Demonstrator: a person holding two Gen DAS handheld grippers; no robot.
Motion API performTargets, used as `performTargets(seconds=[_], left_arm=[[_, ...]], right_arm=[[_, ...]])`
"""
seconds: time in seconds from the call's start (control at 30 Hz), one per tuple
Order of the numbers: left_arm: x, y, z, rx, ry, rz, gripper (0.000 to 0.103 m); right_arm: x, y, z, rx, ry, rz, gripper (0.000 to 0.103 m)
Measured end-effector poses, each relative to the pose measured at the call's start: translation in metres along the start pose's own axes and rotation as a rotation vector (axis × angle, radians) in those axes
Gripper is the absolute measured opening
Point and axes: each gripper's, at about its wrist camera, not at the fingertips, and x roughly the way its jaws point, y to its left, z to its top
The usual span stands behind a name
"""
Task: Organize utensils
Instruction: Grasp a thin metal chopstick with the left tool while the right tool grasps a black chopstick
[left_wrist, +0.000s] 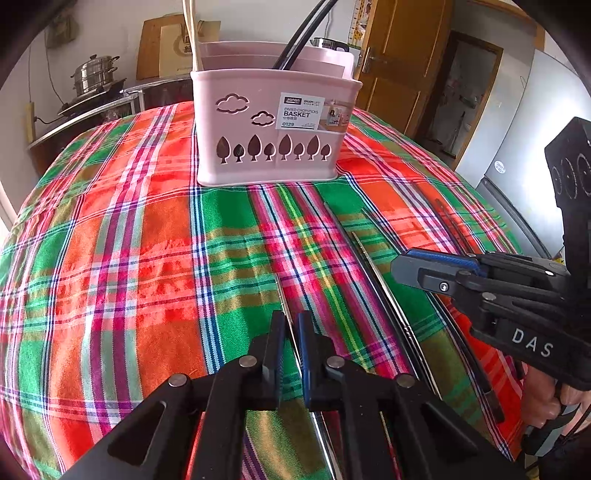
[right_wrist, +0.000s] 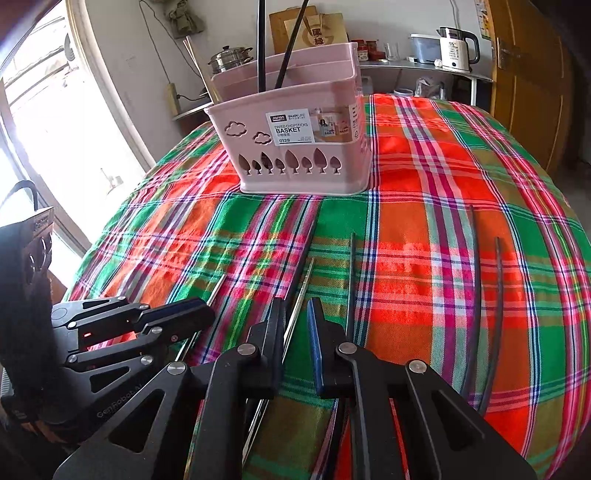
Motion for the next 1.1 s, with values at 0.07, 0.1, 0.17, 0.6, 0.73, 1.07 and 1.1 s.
performTargets(seconds=[0.07,0.1,0.17,0.6,0.73,1.07,1.1], left_arm=[[-0.001,0.005,0.001,-0.011,-0.001,0.003,0.007],[-0.001,0.008,0.002,-0.017,-0.002,0.008,0.007],[-0.001,0.014,0.003,-0.028,-0.005,0.028,0.007],[0.002,0.036,0.014,-0.058,0.011,0.062,0.007],[0.007,0.035,0.02,-0.045,0.037,0.067,0.007],[0.016,0.03,0.033,0.007,0.089,0.083,0.006],[0.016,0.031,0.034,0.004,0.09,0.08,0.006]], right_arm=[[0.005,-0.001,0.002,0.002,0.008,-0.005,0.013],[0.006,-0.002,0.003,0.003,0.011,-0.008,0.013],[0.01,-0.002,0.006,0.004,0.016,-0.016,0.013],[0.028,0.002,0.017,-0.035,0.062,-0.072,0.012],[0.031,0.006,0.021,-0.054,0.081,-0.093,0.011],[0.033,0.005,0.025,-0.064,0.09,-0.089,0.004],[0.031,0.005,0.025,-0.062,0.085,-0.086,0.004]])
